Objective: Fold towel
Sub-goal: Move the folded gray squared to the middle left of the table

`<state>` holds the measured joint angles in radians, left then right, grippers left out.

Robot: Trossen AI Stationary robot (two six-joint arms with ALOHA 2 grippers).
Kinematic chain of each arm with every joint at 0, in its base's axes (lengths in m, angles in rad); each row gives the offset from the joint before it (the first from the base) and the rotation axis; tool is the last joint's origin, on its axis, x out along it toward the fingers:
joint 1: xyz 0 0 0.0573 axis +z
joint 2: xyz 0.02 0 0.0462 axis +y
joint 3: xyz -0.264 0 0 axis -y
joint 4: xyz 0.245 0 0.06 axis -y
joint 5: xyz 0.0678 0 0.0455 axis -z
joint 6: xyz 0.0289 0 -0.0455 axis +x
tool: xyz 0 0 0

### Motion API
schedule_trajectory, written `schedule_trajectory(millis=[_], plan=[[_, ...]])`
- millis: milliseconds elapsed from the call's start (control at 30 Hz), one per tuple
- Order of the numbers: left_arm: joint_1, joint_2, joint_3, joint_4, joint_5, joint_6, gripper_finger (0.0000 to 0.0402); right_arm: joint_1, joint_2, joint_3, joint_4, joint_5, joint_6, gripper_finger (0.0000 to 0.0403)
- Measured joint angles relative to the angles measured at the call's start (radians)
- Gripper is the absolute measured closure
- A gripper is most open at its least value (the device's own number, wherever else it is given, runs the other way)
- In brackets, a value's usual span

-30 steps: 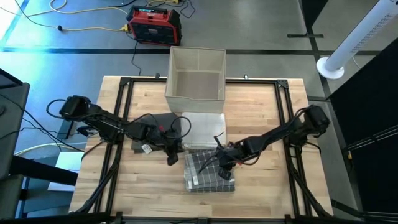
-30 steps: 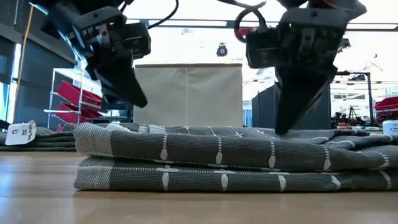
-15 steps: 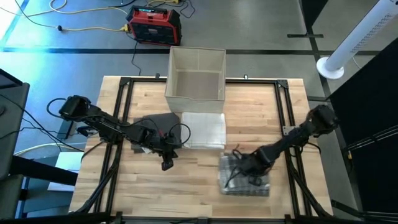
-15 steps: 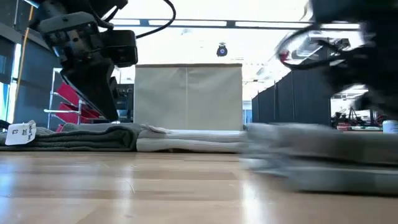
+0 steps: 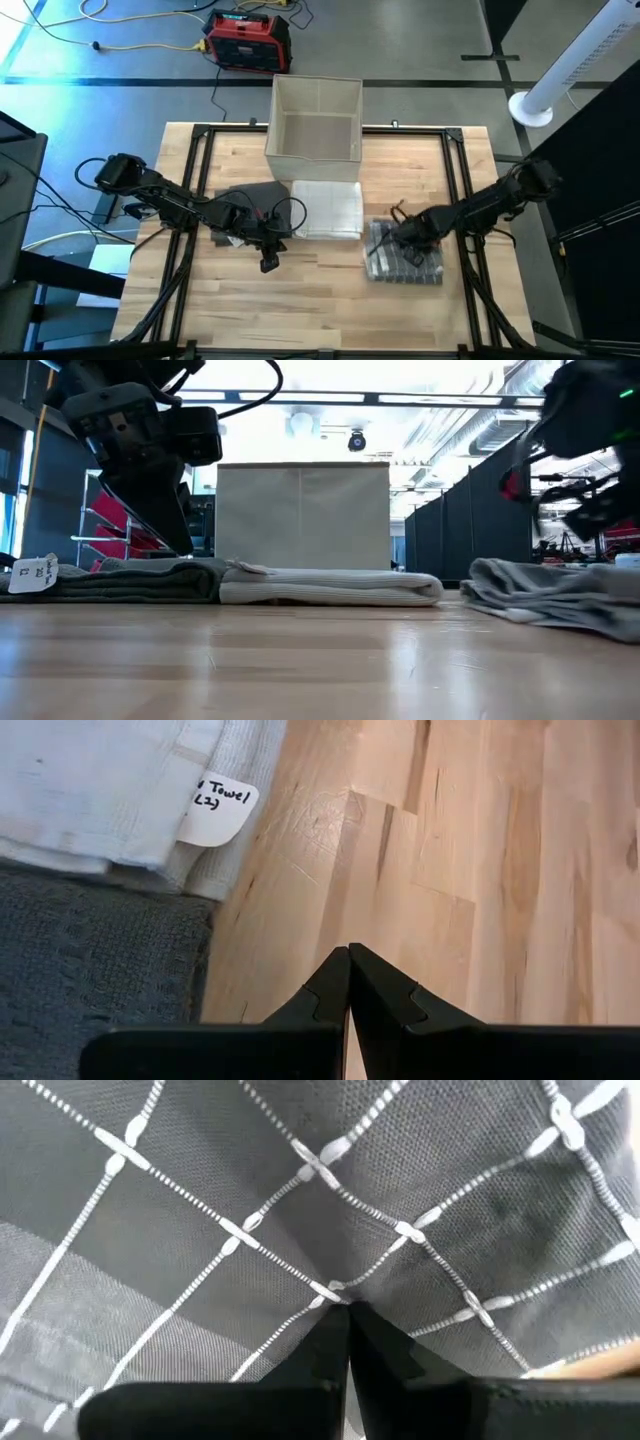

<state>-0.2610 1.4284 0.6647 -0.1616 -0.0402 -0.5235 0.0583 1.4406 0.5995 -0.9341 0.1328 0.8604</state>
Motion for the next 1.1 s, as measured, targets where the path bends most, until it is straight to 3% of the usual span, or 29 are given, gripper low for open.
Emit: schedule_trajectory(millis=[267,567,767,933,1100], plan=[[0.001,0.0,0.0,0.001,-0.002,0.002,0.0401,-0.039,0.0,-0.001,-0.016,0.075,-0.033,0.0403],[-0.004,0.0,0.0,0.0,0.002,0.003,0.0401,-0.006,-0.095,0.25,-0.173,0.158,-0.075,0.0403],[0.001,-0.07,0.051,-0.031,-0.001,0.027,0.0401,0.016,-0.165,0.43,-0.27,0.207,-0.122,0.0403],[0.004,-0.135,0.099,-0.061,-0.003,0.049,0.0401,0.016,-0.236,0.603,-0.14,0.174,-0.272,0.0403],[0.013,-0.215,0.162,-0.103,-0.006,0.093,0.0401,0.016,-0.29,0.647,0.241,0.085,-0.403,0.0403]])
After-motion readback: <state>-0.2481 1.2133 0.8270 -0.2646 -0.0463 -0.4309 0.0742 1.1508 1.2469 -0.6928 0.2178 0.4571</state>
